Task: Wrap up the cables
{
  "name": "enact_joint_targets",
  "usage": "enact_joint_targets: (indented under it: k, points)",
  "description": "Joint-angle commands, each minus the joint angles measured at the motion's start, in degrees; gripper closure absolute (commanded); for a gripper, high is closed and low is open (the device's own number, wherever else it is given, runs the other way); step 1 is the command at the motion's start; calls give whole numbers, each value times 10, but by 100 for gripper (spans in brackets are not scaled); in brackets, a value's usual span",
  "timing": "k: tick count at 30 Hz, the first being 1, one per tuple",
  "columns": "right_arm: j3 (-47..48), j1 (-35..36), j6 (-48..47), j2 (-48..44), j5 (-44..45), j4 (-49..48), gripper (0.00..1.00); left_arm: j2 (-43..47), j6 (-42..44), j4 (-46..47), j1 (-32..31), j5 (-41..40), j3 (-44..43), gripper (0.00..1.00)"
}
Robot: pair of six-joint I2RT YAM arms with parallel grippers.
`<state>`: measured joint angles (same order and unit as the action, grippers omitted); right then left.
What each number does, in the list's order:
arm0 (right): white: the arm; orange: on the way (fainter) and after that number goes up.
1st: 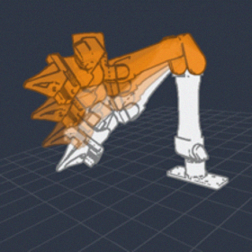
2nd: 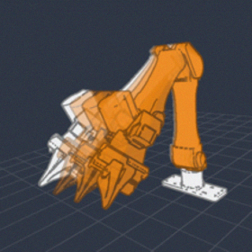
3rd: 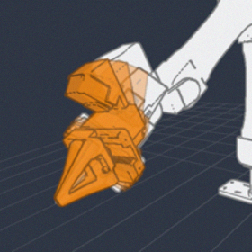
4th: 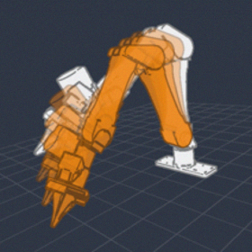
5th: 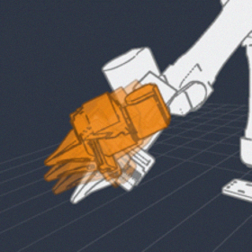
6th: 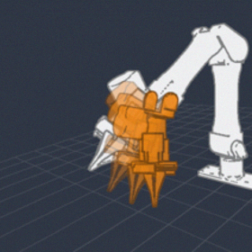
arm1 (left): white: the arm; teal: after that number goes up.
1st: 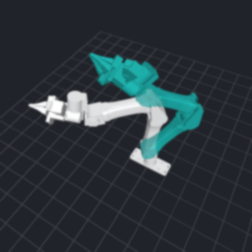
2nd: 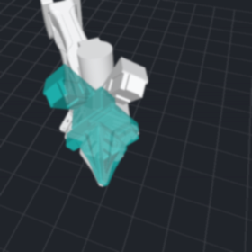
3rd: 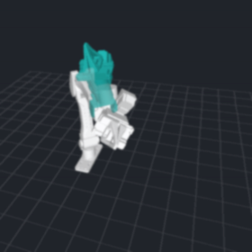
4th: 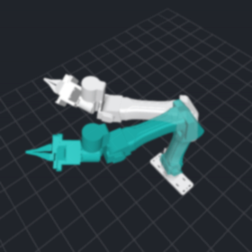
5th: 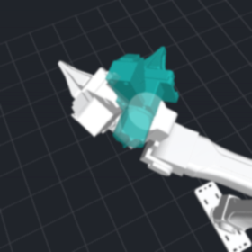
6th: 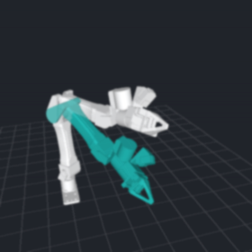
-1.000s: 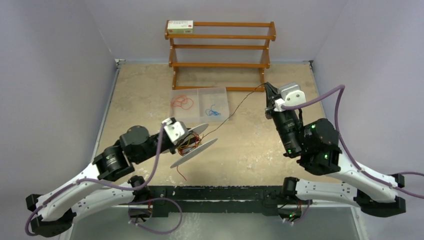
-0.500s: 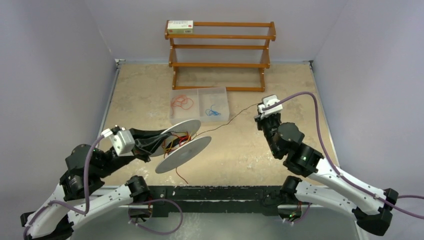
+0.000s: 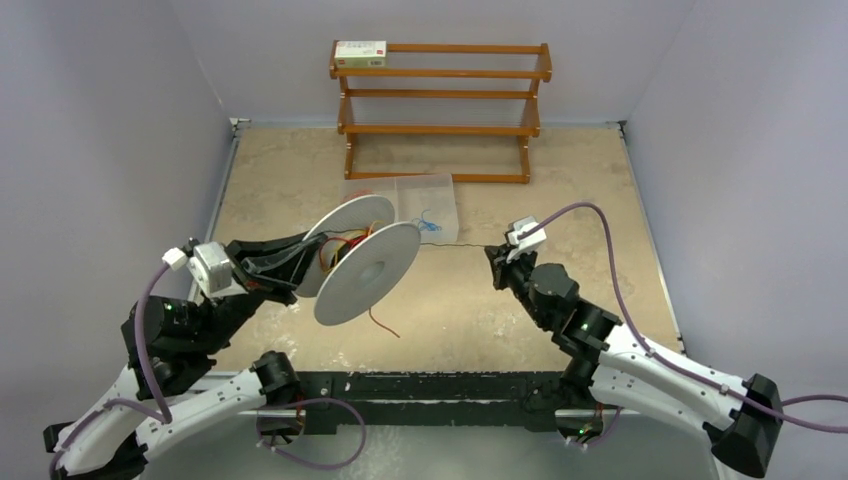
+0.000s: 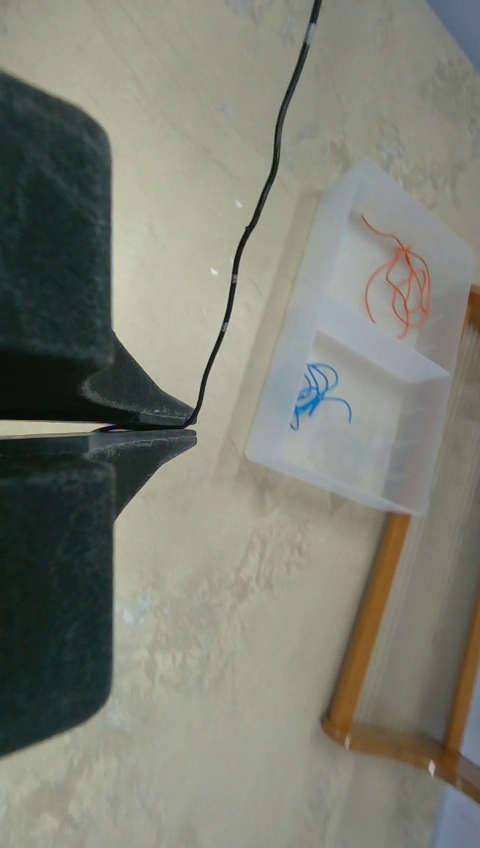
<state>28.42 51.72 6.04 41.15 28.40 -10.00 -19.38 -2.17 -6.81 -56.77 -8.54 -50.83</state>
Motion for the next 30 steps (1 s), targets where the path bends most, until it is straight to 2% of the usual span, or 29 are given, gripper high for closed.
enact_joint_targets:
  k: [1, 10, 15, 20, 26, 30]
  points:
    - [-36, -6, 68, 2, -42, -74, 100, -25, -32, 173, -3, -50, -11, 100]
    - [-120, -6, 113, 28, -168, -229, 100, -112, -39, 299, -3, -155, -9, 100]
    - [-131, -6, 108, 99, -241, -338, 100, -171, -47, 368, -2, -203, -10, 100]
    - [-118, 4, 130, 177, -300, -431, 100, -235, -37, 384, -2, -253, -30, 100]
    - [-81, 60, 131, 235, -294, -487, 100, -306, 7, 388, -3, -309, -51, 100]
    - [-58, 103, 134, 239, -272, -484, 100, -343, 46, 380, -3, -354, -59, 100]
